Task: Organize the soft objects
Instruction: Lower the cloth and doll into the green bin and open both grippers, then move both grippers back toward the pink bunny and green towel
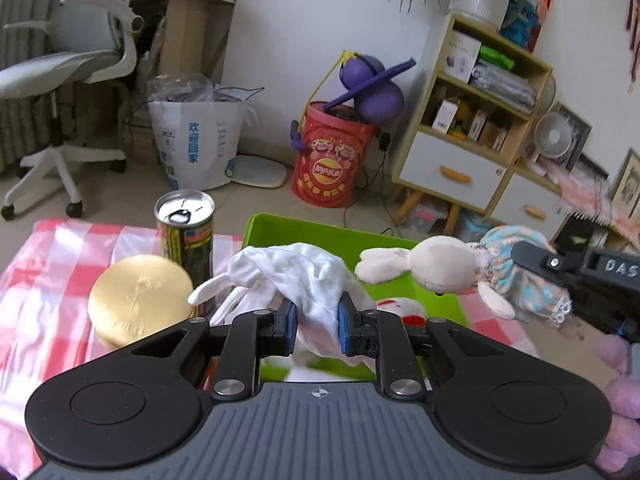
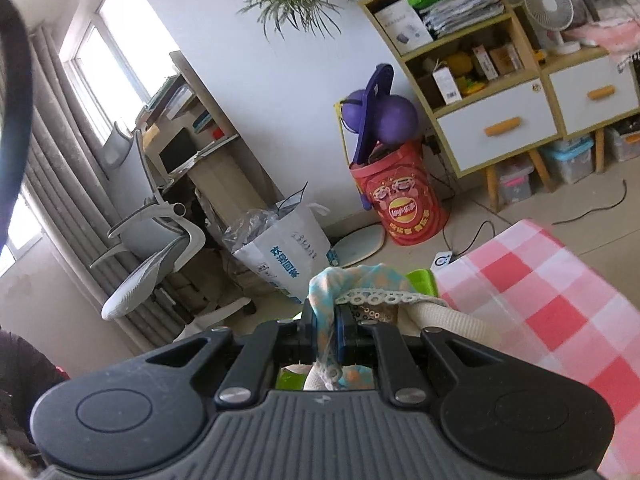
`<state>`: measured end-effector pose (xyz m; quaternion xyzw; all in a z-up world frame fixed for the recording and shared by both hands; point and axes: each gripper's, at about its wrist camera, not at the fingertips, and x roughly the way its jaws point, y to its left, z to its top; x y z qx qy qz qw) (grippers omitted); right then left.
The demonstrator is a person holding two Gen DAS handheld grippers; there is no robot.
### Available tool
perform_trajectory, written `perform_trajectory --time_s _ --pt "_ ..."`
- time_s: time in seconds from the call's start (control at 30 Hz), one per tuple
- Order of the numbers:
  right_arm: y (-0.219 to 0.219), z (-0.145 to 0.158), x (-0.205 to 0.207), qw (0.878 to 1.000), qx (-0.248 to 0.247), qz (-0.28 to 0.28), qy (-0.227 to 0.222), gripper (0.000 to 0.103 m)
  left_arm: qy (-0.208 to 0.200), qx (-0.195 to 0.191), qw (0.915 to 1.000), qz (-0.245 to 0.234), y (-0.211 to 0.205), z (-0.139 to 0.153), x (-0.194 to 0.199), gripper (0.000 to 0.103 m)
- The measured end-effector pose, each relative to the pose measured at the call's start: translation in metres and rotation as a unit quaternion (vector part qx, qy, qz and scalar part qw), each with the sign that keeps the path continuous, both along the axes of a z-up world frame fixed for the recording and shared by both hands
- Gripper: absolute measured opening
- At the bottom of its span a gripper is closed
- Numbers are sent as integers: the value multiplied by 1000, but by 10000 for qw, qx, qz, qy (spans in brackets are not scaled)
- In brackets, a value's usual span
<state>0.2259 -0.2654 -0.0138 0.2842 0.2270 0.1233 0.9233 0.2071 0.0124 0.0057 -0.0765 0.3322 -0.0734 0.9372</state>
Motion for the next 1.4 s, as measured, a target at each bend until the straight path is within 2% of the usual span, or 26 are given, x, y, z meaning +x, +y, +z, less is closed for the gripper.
perform_trajectory --time_s 0.27,0.43,0.6,0.7,0.8,0.87,0.93,1.27,1.4 --pt "4 -28 35 9999 -11 122 -96 6 128 525 9985 -17 -13 -20 42 20" --pt "11 -50 49 9990 -387 202 59 6 158 937 9954 -84 -27 -32 58 21" --pt "7 -62 54 9988 -290 305 257 10 146 1297 9913 -187 -38 -39 65 25" --pt "5 -65 54 9987 -169 316 362 12 149 1248 9919 -196 -39 -41 65 32" --pt "5 -63 52 9985 -236 331 378 23 85 1227 9920 -268 -42 -39 60 43" --pt "3 -61 49 9985 -221 330 367 40 34 1308 9908 -332 -46 -37 56 56" --pt "0 -59 47 9988 -128 331 330 49 -3 1391 9897 -348 -48 -34 54 63" --pt "-7 -39 28 9977 -432 327 398 49 58 1098 9937 -223 -31 -14 30 81" --pt "-11 -27 14 9968 -656 243 393 49 59 1009 9946 -232 -25 -5 13 84"
